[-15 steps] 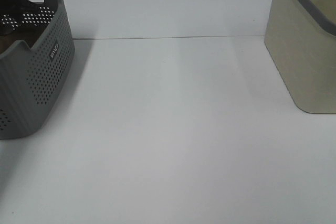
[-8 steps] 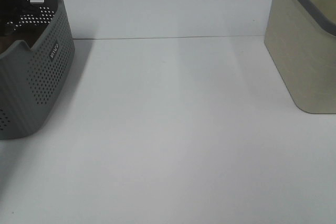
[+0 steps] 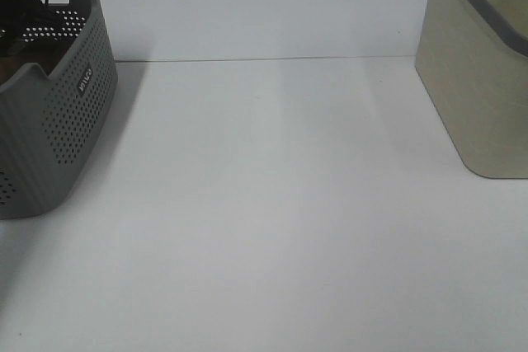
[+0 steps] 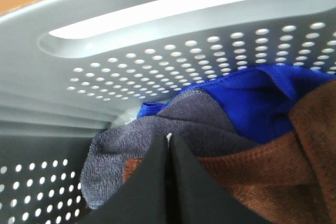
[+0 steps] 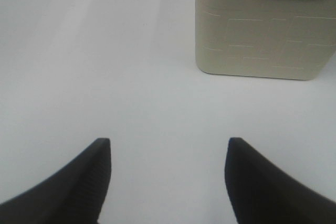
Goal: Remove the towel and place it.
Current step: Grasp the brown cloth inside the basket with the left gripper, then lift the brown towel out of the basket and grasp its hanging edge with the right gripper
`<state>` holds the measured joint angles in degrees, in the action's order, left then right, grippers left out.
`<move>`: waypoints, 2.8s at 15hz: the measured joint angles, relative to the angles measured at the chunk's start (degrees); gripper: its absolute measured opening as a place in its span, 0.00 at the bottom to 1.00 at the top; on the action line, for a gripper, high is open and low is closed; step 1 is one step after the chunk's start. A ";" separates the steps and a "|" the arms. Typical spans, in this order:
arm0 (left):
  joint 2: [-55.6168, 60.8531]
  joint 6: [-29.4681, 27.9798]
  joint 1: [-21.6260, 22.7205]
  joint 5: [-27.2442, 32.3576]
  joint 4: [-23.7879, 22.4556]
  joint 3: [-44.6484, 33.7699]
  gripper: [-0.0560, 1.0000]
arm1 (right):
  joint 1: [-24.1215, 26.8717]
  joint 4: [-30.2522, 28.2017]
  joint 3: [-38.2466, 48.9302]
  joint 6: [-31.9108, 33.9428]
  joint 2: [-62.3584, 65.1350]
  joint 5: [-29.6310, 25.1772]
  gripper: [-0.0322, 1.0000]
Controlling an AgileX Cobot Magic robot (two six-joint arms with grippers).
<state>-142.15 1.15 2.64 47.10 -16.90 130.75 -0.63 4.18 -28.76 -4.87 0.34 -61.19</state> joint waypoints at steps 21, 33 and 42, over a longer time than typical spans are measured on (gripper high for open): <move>32.72 8.94 -30.02 11.12 13.29 0.00 0.05 | 0.00 0.86 0.00 0.11 0.00 0.00 0.62; 32.72 10.54 -45.78 13.41 16.44 0.00 0.05 | 0.00 45.61 -0.74 -42.74 -37.99 9.74 0.62; 32.72 10.54 -45.78 10.83 16.90 0.00 0.05 | 0.00 91.04 -0.80 -100.21 -72.19 12.20 0.62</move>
<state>-109.43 11.69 -43.14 57.93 0.00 130.75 -0.63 95.23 -29.56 -105.08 -71.85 -48.99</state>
